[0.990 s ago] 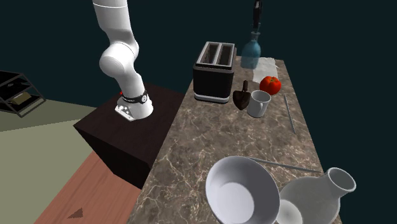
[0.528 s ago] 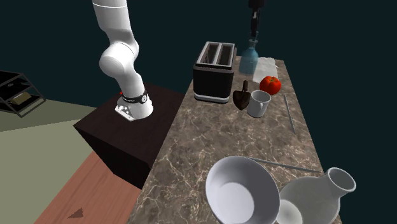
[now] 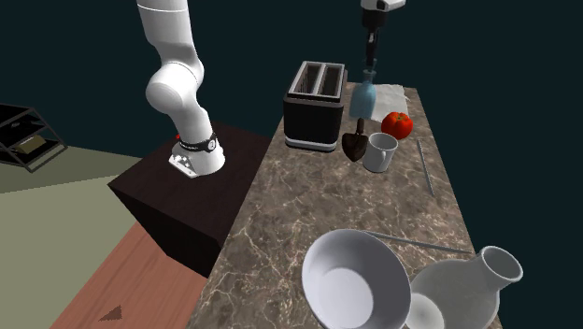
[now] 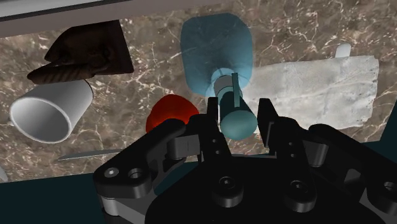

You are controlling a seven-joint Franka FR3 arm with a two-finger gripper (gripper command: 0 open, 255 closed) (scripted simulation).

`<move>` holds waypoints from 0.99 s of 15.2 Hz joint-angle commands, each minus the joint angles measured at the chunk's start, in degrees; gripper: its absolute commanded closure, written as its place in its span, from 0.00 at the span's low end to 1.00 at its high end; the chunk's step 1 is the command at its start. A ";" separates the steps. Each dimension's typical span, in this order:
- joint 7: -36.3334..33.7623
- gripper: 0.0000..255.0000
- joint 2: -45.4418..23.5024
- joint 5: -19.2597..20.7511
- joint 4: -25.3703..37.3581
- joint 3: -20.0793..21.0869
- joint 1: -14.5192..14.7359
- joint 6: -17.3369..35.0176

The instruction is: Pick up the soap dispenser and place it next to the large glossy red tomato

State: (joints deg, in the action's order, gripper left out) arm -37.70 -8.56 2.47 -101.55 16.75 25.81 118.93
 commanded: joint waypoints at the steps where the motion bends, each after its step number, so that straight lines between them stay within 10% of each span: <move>1: -0.03 1.00 -0.16 0.08 -1.24 -0.03 -0.02 1.46; 11: -0.14 1.00 -0.58 0.26 -2.62 -0.07 0.00 3.24; 12: -0.27 0.00 -0.78 0.35 -2.37 -0.04 0.08 3.19; 15: -0.26 0.00 -0.59 0.29 -2.77 -0.03 0.06 3.42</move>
State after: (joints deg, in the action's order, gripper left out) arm -37.96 -9.15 2.77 -104.29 16.72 25.87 122.34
